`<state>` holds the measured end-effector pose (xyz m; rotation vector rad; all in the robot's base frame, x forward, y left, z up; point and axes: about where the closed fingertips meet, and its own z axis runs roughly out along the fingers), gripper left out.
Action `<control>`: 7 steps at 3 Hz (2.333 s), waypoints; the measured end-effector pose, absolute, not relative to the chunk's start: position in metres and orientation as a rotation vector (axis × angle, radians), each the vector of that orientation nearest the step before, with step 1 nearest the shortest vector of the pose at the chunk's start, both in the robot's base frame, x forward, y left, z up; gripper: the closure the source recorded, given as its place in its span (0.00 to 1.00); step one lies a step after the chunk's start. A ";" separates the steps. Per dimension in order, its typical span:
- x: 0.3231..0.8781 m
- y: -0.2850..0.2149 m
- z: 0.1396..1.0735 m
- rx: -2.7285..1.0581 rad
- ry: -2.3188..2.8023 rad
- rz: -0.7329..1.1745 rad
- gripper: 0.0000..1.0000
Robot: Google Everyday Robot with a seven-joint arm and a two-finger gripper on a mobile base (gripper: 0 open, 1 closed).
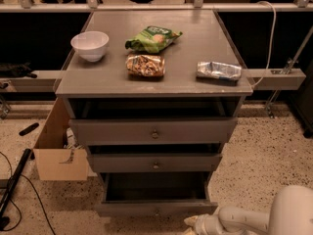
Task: Close bottom drawer
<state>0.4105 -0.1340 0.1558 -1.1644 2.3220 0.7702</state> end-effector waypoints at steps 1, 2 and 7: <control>0.419 -0.133 0.162 -1.167 2.319 0.749 0.63; 0.443 -0.134 0.174 -1.163 2.315 0.706 0.86; 0.455 -0.119 0.160 -1.130 2.305 0.687 0.35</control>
Offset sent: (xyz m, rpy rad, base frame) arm 0.0652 -0.0053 0.0361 -0.0567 -0.0727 -0.0320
